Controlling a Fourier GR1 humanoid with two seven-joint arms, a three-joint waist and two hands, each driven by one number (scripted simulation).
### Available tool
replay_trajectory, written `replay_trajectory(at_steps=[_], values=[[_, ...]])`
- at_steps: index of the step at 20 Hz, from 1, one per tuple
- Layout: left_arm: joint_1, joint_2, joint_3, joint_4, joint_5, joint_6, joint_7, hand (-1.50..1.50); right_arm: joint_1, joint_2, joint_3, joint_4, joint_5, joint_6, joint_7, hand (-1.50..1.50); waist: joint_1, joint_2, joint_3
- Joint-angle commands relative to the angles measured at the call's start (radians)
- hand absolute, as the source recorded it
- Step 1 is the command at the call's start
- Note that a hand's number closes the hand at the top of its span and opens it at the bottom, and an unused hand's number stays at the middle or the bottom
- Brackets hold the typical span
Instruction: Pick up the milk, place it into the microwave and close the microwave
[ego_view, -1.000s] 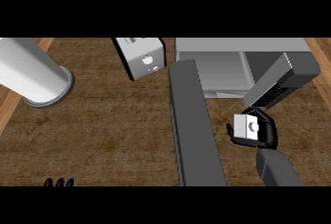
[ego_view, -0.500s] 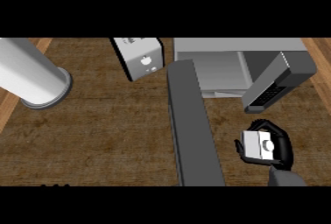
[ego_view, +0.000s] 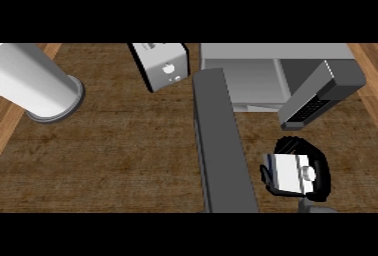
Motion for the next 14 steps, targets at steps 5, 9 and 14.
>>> replay_trajectory(at_steps=[5, 9, 14], values=[[0.029, 0.006, -0.031, -0.015, -0.025, 0.013, -0.028, -1.50, -0.129, 0.010, 0.052, 0.066, 0.070, -0.160, 0.061, 1.50, 0.011, 0.003, 0.001], [-0.020, 0.024, 0.048, 0.035, 0.045, -0.017, -0.030, -1.50, -0.250, 0.014, 0.101, 0.184, 0.076, -0.261, 0.084, 1.50, 0.015, 0.004, 0.001], [0.037, 0.074, 0.076, -0.050, 0.079, -0.034, 0.005, -1.50, -0.336, 0.014, 0.110, 0.350, 0.110, -0.377, 0.066, 1.50, 0.021, 0.006, 0.001]])
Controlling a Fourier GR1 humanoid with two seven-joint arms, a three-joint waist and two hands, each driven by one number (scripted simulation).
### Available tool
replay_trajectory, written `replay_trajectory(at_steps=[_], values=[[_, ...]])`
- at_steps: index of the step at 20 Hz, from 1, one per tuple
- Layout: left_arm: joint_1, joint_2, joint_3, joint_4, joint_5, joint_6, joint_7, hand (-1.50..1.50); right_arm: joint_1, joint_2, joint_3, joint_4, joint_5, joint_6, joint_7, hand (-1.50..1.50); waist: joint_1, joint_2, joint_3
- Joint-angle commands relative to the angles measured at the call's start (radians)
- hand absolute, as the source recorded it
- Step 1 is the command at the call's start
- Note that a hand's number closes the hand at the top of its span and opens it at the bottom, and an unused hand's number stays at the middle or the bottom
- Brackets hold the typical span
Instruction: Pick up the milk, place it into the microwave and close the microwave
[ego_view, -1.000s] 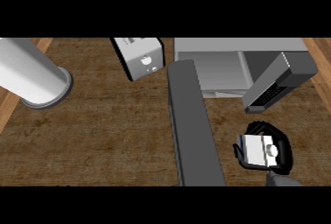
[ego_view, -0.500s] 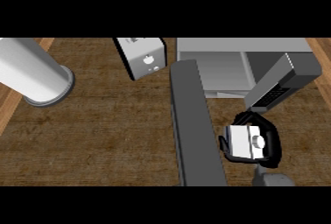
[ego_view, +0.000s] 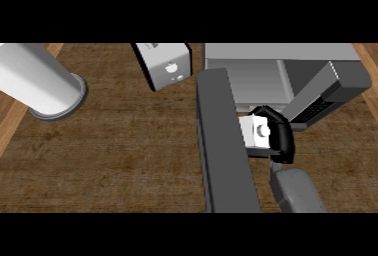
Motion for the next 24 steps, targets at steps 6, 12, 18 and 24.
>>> replay_trajectory(at_steps=[6, 12, 18, 24], values=[[-0.066, 0.002, 0.045, 0.092, 0.030, -0.037, -0.026, -1.50, -0.291, 0.002, -0.104, 0.477, -0.051, -0.106, -0.133, 1.50, 0.016, 0.008, 0.001], [-0.081, 0.008, 0.039, 0.076, 0.031, -0.038, 0.003, -1.50, -0.500, -0.063, -0.188, 0.715, -0.017, -0.140, -0.126, 1.50, 0.030, 0.015, 0.002], [-0.071, 0.017, 0.032, 0.079, 0.030, -0.061, -0.011, -1.50, -0.528, -0.102, -0.197, 0.860, 0.034, -0.231, -0.222, 1.50, 0.064, 0.032, 0.003], [-0.095, 0.017, 0.036, 0.080, 0.023, -0.055, 0.004, -1.50, -0.608, -0.140, -0.196, 0.944, 0.063, -0.269, -0.211, 1.50, 0.081, 0.039, 0.004]])
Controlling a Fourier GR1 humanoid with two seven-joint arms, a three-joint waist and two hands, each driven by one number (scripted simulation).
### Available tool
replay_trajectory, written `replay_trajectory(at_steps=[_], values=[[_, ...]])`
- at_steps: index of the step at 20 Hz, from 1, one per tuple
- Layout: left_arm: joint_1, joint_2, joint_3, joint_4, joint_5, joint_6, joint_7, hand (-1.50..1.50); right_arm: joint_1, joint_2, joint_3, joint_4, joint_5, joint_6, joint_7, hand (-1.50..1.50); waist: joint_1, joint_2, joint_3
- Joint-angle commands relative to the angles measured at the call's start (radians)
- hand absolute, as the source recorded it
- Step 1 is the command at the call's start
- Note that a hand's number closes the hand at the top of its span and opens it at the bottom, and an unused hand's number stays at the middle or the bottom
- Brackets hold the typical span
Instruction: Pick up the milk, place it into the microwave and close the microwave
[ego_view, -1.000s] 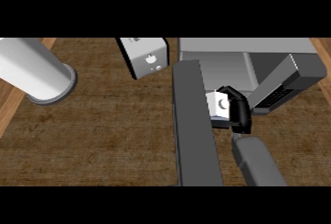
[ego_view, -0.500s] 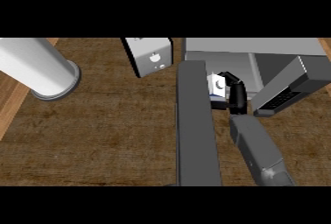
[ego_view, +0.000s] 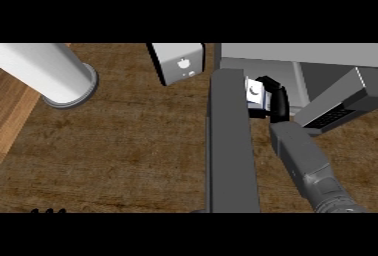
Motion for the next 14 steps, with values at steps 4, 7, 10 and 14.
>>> replay_trajectory(at_steps=[4, 7, 10, 14], values=[[0.015, 0.030, 0.018, -0.013, 0.008, -0.031, -0.013, -1.50, -0.045, -0.055, -0.001, 0.069, 0.036, -0.074, -0.057, 1.50, 0.040, 0.015, 0.002], [-0.022, 0.007, 0.006, 0.015, 0.010, -0.014, 0.014, -1.50, -0.081, -0.057, 0.023, 0.080, 0.074, -0.163, -0.074, 1.50, 0.032, 0.017, 0.001], [0.009, 0.031, 0.010, 0.011, 0.009, -0.038, -0.003, -1.50, -0.087, -0.072, 0.008, 0.091, 0.065, -0.155, -0.087, 1.50, 0.047, 0.019, 0.002], [-0.024, 0.017, 0.023, 0.040, 0.014, -0.039, -0.020, -1.50, -0.133, -0.066, -0.057, 0.065, 0.004, -0.139, -0.091, 1.50, 0.052, 0.023, 0.003]])
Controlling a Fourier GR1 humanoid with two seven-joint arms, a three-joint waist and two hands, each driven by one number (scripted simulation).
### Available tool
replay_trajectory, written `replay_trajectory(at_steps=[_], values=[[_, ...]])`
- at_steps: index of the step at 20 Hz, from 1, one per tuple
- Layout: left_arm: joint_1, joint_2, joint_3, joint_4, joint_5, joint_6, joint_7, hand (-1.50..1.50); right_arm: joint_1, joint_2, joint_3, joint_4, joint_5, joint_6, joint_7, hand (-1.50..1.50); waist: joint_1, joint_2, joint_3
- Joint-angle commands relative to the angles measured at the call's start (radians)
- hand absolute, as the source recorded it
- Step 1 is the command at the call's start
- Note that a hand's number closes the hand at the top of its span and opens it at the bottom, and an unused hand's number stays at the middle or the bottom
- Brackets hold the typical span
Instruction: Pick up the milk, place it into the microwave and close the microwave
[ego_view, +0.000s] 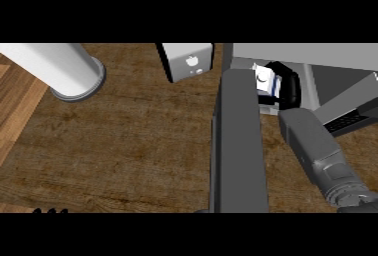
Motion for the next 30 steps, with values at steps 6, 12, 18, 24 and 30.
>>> replay_trajectory(at_steps=[6, 12, 18, 24, 30], values=[[-0.029, -0.003, -0.008, 0.017, -0.013, 0.006, 0.019, -1.50, -0.058, -0.015, -0.026, 0.002, 0.009, -0.156, -0.059, 1.50, 0.011, 0.008, -0.001], [-0.060, -0.002, 0.014, 0.028, 0.003, 0.006, 0.030, -1.50, -0.064, -0.024, -0.046, 0.011, 0.015, -0.289, -0.051, 1.50, 0.024, 0.018, 0.000], [-0.070, 0.010, 0.027, 0.054, 0.011, -0.015, 0.023, -1.50, -0.066, -0.028, -0.058, 0.016, 0.019, -0.306, -0.050, 1.50, 0.033, 0.020, 0.000], [-0.083, 0.024, 0.016, 0.055, -0.012, -0.024, 0.025, -1.50, 0.046, -0.100, 0.065, 0.176, 0.164, -0.611, 0.286, -1.50, 0.066, 0.044, -0.012], [-0.100, 0.011, 0.018, 0.061, -0.013, -0.009, 0.033, -1.50, -0.043, -0.022, 0.149, 0.154, 0.243, -0.377, 0.219, -1.50, 0.073, 0.022, 0.002]])
